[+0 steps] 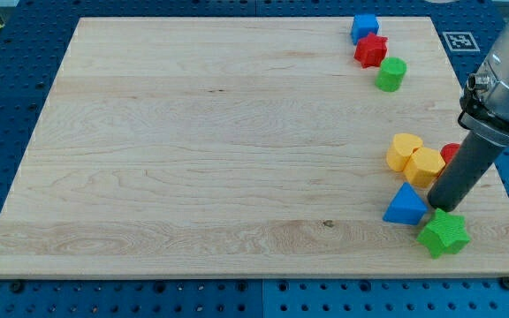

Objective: Move the yellow hexagon closer to the green circle

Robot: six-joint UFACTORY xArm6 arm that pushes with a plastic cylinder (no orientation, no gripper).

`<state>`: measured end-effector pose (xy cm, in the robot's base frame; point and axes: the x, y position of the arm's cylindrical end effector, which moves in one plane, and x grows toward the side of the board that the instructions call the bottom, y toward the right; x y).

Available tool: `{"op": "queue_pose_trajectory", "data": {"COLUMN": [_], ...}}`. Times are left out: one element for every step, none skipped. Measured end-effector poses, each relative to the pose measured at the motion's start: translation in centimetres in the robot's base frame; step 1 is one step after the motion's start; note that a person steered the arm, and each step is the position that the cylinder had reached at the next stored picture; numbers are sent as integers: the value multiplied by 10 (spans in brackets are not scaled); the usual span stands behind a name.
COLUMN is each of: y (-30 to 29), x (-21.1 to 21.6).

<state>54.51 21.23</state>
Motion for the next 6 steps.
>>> {"op": "queue_pose_trajectory", "data": {"y": [0,0,0,-1,-6,-8], "x": [-6,-15,-27,-37,-51,-69]}}
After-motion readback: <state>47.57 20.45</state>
